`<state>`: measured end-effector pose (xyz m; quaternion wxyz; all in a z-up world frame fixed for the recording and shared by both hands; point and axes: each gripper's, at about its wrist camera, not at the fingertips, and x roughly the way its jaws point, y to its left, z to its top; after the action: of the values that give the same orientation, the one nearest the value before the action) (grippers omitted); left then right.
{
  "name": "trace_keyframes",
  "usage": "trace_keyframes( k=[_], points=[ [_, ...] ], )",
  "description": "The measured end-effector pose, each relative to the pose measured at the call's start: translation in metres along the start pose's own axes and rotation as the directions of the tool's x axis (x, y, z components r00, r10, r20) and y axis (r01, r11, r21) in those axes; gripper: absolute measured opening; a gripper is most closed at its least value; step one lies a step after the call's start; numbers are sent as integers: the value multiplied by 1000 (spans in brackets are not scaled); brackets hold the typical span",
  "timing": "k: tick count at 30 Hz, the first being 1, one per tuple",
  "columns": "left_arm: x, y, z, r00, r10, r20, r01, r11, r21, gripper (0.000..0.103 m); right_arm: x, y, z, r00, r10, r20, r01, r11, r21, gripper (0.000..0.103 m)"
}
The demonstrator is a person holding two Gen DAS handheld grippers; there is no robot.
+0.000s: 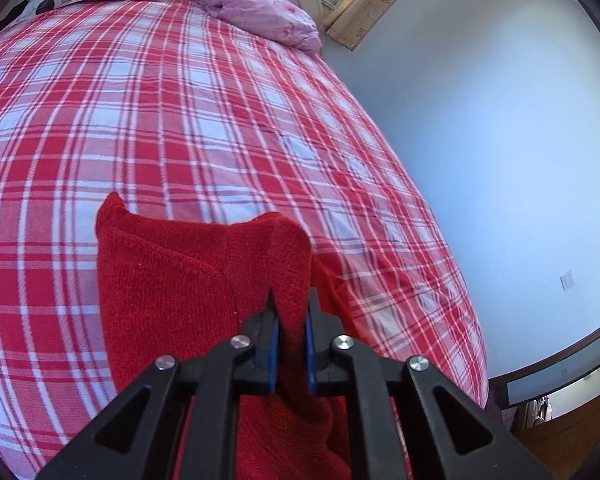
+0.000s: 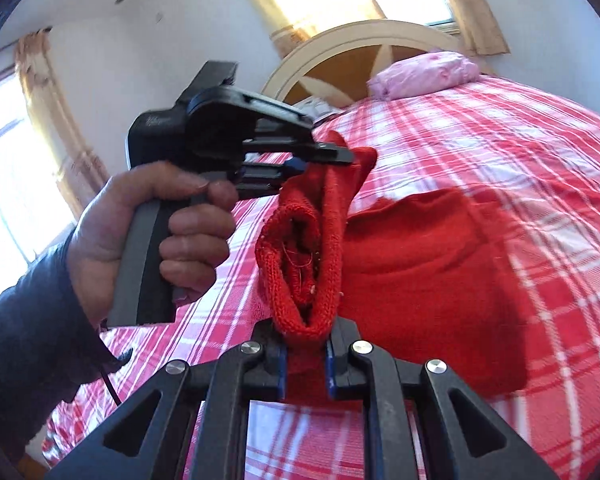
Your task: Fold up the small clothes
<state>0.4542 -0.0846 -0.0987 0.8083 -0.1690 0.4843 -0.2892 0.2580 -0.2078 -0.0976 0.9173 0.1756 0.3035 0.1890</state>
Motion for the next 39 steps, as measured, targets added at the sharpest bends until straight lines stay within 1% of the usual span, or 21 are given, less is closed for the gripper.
trace_keyframes(
  k=[4,8,13,17,23,26,30,32,33,34,36,37,38,39],
  points=[
    [17,-19,7,1000,-18,-10,18,1000,22,10,-7,-26,6,1000,-28,-1,28,998,57,13],
    [45,-29,12,999,-14,-47,15,999,32,10,-10,-50,2,999,-47,-19,49,992,117,13],
    [73,-36,9,996,-16,-92,18,999,28,10,-16,-68,-5,995,-87,-43,93,983,161,13],
    [87,-48,4,994,6,-108,2,998,66,10,-14,-82,-9,992,-108,-70,120,972,203,13],
    [104,-58,-1,992,34,-123,-21,994,104,10,-15,-92,-17,993,-100,-70,114,965,238,13],
    [109,-60,-3,992,34,-125,-20,993,117,10,-13,-96,-20,992,-99,-77,116,962,249,13],
    [119,-61,-6,991,63,-119,-47,990,134,11,-11,-108,-24,994,-74,-83,96,948,303,13],
    [125,-65,-10,991,75,-113,-57,986,158,13,-13,-112,-28,995,-64,-81,86,944,319,13],
    [126,-67,-11,991,70,-112,-51,985,166,16,-14,-112,-29,995,-60,-80,83,942,324,14],
    [126,-70,-12,991,67,-112,-47,984,169,23,-14,-113,-30,994,-65,-83,88,942,325,14],
    [122,-78,-14,993,51,-110,-29,980,195,24,-16,-114,-31,994,-70,-84,94,939,332,14],
    [117,-82,-15,993,51,-102,-28,976,215,28,-18,-114,-31,994,-75,-83,98,938,332,18],
    [108,-88,-17,994,69,-79,-47,966,253,31,-20,-114,-31,993,-82,-79,104,938,330,19],
    [100,-89,-19,995,80,-57,-61,960,272,41,-23,-113,-31,994,-86,-71,105,938,329,20]
  ],
)
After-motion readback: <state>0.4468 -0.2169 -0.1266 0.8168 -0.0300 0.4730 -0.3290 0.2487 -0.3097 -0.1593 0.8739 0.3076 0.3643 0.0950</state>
